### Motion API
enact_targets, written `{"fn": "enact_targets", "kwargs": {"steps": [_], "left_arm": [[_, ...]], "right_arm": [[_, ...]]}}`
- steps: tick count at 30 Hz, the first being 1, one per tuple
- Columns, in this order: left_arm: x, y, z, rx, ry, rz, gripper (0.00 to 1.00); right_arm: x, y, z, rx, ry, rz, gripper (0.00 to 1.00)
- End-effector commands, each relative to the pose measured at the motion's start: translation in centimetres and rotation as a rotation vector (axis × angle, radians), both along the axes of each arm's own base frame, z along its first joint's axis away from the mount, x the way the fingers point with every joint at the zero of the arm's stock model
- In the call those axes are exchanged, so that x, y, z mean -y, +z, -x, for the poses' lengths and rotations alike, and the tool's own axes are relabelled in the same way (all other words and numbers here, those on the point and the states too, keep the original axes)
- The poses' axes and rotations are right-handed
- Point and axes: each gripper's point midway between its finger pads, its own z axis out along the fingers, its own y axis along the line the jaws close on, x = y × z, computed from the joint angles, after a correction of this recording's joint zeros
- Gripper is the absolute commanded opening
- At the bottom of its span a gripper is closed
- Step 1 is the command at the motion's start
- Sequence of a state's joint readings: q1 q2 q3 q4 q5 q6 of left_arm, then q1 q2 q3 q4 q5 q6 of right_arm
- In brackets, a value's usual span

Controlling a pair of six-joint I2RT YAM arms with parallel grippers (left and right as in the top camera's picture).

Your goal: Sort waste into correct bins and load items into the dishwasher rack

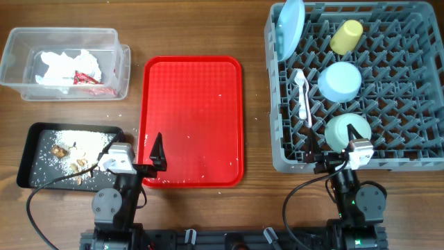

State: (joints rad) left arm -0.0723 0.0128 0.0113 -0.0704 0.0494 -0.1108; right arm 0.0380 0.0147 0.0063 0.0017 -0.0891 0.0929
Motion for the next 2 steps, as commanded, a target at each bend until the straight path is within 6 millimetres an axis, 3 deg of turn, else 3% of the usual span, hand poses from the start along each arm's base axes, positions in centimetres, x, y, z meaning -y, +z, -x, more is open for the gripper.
{"fn": "enact_targets", "kwargs": {"steps": [1,2], "left_arm": [[-0.21,-0.16,0.01,-0.001,0.014,0.005,1.00],[-0.21,-0.16,0.01,-0.001,0.014,0.005,1.00]], "right_arm": [[-0.34,0.14,0.06,0.005,0.018,-0.014,1.00],[-0.34,0.14,0.06,0.005,0.018,-0.013,1.00]]}}
